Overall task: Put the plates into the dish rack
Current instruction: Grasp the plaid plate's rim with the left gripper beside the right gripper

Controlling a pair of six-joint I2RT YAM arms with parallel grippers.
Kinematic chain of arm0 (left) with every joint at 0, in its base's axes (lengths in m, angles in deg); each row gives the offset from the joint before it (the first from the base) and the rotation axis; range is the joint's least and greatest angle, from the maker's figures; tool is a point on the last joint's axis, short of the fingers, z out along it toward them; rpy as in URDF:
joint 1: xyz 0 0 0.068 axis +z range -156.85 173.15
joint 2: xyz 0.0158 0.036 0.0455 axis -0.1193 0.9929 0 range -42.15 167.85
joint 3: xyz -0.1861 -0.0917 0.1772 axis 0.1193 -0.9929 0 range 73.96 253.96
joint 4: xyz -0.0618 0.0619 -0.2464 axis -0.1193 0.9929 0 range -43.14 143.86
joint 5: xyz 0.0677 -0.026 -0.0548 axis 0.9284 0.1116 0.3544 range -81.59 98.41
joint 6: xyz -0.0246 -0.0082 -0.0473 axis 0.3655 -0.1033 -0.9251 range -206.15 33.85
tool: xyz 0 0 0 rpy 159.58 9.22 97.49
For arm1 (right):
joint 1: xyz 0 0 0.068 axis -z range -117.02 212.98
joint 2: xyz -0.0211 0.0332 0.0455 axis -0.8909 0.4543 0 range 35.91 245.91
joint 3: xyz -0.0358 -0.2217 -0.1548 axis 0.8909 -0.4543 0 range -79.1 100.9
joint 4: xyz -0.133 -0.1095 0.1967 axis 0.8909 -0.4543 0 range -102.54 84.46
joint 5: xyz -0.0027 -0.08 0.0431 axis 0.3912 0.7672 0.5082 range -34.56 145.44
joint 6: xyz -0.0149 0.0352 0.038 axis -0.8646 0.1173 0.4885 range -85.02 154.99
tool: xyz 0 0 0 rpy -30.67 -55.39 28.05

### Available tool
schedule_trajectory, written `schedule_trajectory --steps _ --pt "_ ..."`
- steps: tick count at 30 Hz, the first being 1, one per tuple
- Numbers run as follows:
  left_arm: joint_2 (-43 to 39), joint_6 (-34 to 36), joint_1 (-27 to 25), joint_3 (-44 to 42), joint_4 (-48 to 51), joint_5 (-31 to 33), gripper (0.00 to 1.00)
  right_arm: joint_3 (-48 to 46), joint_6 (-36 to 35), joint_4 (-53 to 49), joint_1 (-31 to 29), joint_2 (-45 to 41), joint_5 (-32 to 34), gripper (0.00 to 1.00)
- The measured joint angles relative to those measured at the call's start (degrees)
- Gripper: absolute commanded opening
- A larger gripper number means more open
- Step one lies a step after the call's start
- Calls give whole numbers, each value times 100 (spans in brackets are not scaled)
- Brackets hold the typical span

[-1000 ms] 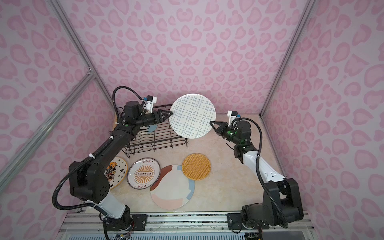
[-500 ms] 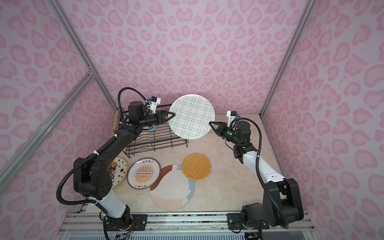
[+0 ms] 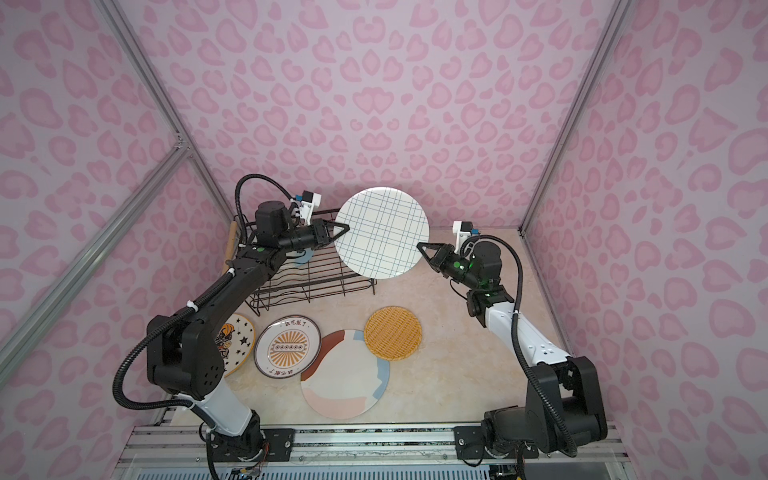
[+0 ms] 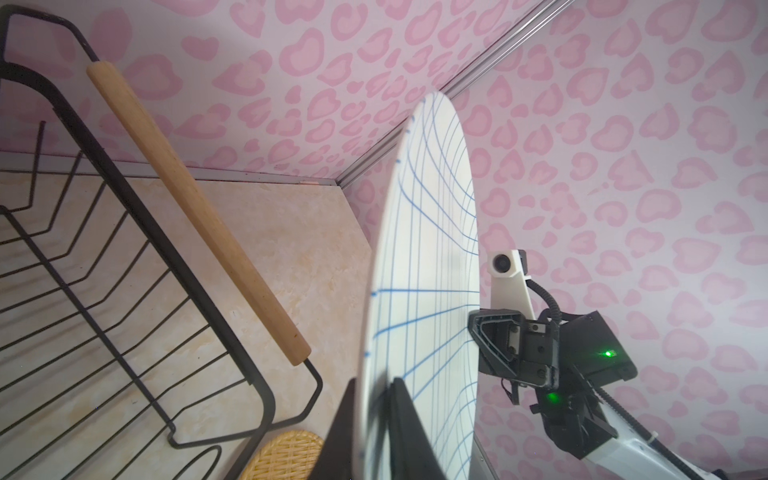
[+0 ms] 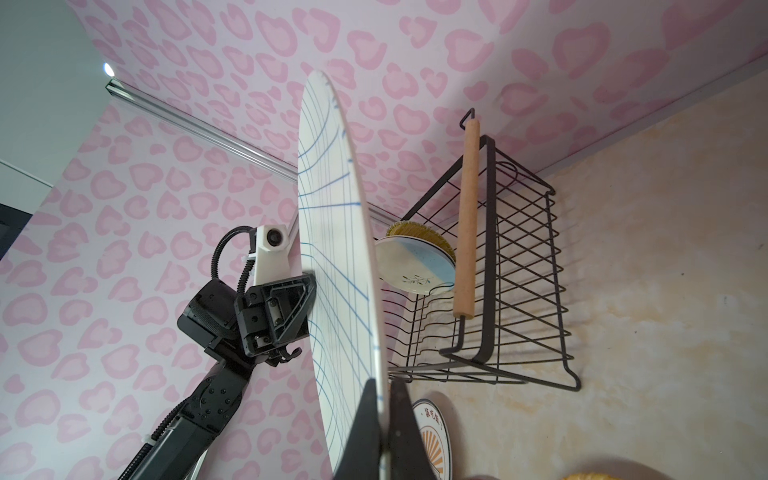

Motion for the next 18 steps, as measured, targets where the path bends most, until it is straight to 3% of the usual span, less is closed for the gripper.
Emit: schedule_trajectory --steps 8,10,14,18 --pt "-221 -417 7 -133 -275 -48 3 4 120 131 -15 -11 -31 0" --pt "-323 -444 7 -160 -310 -20 3 26 120 142 -31 -59 -44 9" --pt "-588 -337 -4 -203 -330 90 4 52 114 175 -48 -173 -168 41" --pt "-857 -229 11 -308 -313 260 4 55 111 188 -70 -341 -269 55"
